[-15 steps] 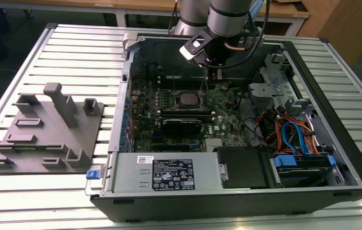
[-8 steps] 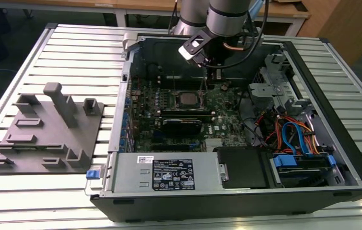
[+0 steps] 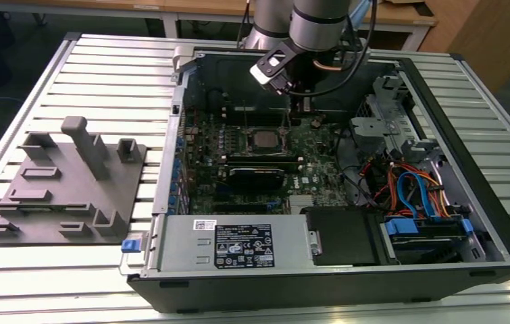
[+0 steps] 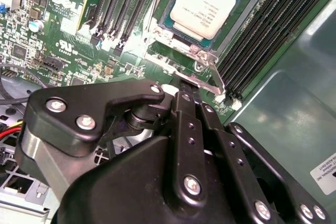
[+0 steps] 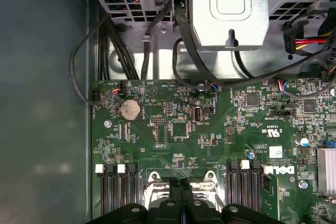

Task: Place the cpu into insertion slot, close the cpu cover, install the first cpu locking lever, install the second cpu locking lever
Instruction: 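Close the cpu cover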

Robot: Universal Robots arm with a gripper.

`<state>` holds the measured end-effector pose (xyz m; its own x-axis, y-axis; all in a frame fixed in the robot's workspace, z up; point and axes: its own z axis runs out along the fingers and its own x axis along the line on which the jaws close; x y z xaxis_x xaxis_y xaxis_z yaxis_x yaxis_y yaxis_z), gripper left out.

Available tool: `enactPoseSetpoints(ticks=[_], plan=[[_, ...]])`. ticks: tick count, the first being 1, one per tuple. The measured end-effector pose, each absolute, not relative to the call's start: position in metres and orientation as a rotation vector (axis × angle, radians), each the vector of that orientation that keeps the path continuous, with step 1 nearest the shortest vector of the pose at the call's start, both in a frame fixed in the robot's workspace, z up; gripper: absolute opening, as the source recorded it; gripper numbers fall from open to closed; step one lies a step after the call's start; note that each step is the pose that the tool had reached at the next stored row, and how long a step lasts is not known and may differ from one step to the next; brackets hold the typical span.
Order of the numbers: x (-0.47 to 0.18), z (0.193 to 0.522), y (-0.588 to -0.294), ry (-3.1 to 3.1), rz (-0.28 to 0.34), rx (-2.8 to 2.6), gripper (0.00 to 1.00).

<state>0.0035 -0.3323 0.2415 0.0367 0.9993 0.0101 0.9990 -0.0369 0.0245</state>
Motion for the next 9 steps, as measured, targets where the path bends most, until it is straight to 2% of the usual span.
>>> enactPoseSetpoints(ticks=[9], plan=[[0.0014, 0.2415, -0.3323, 2.173, 0.038, 2.254, 0.1]])
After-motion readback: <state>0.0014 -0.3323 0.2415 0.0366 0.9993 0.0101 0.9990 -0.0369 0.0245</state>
